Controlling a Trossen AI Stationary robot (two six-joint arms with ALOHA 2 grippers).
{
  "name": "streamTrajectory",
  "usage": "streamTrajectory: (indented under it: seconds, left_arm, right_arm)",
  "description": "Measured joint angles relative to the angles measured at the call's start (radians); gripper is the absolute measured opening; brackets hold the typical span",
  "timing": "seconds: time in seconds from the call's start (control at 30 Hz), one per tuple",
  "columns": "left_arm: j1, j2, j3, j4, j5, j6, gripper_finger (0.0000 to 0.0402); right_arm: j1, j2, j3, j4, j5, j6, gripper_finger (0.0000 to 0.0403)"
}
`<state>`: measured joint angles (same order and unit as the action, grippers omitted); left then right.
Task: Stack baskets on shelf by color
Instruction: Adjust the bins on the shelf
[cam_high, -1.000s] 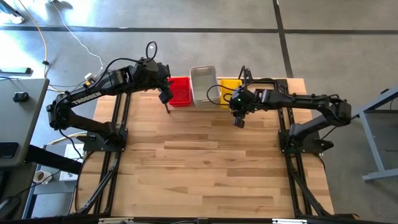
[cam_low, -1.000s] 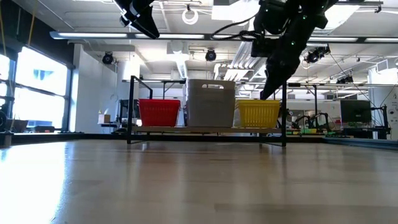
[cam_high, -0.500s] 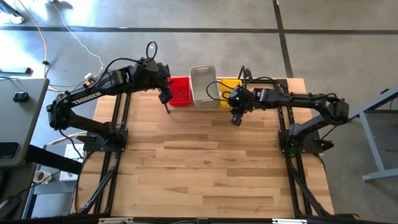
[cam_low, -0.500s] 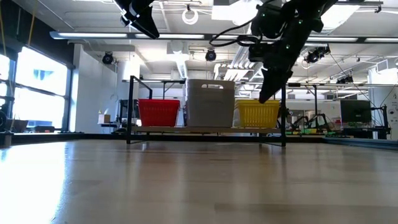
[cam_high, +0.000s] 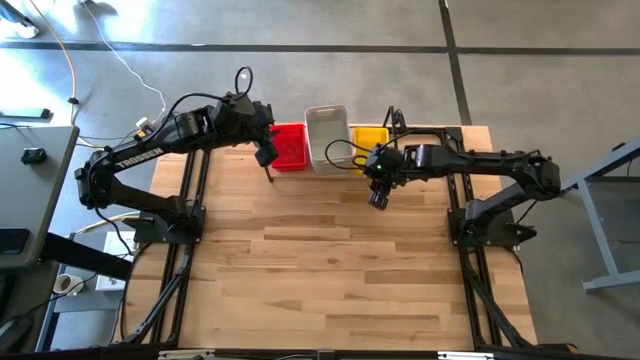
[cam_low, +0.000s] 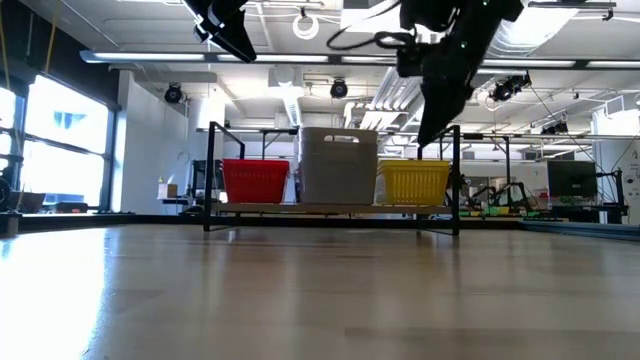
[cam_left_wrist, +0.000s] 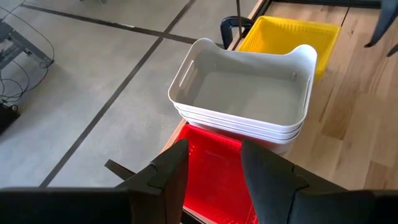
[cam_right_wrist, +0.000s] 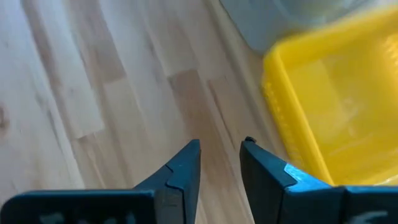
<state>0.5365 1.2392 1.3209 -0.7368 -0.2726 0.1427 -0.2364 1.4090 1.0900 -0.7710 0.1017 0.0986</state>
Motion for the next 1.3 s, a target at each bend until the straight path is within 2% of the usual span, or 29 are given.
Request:
streamTrajectory:
  seconds: [0.2,0.37,0.57,0.93,1.13,1.3]
  left_arm:
    - [0.000,0.000,0.000,0.000,0.000,0.000,0.0137]
    - [0.000,0.000,0.000,0.000,0.000,0.000,0.0137]
    - [0.000,0.000,0.000,0.000,0.000,0.000,0.0137]
    - [0.000,0.000,0.000,0.000,0.000,0.000,0.0137]
    - [0.000,0.000,0.000,-0.001,0.000,-0.007,0.0137]
    - [0.000,0.000,0.000,-0.001,0.000,-0.007,0.0137]
  right_arm:
    - [0.021,0.000,0.073,0.001,0.017,-0.153,0.0098]
    - [-0.007,0.030,0.076,0.043,-0.061,-0.278,0.0098]
    - [-0.012,0.123,0.075,0.055,-0.095,-0.387,0.0098]
    - [-0.013,0.232,0.075,0.037,-0.042,-0.474,0.0098]
    - [-0.017,0.236,0.075,0.026,0.023,-0.470,0.0098]
    - [-0.047,0.236,0.074,0.013,0.030,-0.475,0.0098]
